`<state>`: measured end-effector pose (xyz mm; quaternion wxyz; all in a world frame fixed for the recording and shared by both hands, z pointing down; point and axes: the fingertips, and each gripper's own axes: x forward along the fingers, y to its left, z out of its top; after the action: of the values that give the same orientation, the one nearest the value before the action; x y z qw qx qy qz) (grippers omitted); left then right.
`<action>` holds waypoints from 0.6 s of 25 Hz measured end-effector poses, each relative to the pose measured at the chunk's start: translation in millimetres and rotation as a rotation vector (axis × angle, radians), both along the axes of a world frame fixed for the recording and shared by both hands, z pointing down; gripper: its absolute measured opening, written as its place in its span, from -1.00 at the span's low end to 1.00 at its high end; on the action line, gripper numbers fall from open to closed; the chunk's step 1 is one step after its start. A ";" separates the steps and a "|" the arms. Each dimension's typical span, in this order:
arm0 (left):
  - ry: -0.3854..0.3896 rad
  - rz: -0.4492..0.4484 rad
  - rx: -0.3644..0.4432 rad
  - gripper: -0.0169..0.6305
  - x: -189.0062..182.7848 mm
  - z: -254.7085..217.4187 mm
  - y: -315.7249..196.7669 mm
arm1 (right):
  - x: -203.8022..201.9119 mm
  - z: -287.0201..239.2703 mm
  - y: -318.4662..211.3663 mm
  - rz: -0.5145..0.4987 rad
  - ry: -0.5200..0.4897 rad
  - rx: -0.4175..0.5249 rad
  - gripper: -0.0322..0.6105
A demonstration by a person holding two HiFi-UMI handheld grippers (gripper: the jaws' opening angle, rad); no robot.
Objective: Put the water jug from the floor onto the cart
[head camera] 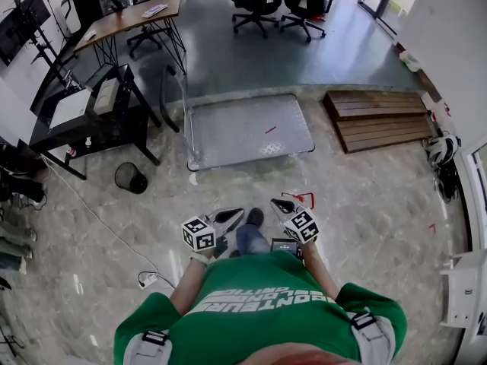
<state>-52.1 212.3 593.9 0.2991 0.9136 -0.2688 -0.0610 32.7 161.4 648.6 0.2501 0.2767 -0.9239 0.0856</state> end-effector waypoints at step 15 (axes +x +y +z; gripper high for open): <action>0.005 0.003 -0.024 -0.91 -11.6 3.3 -65.0 | -4.2 4.4 -57.8 0.028 0.029 -0.040 -0.92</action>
<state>-63.7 147.3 597.1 0.3109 0.9101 -0.2674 -0.0593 28.5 103.6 653.0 0.2678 0.2859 -0.9142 0.1035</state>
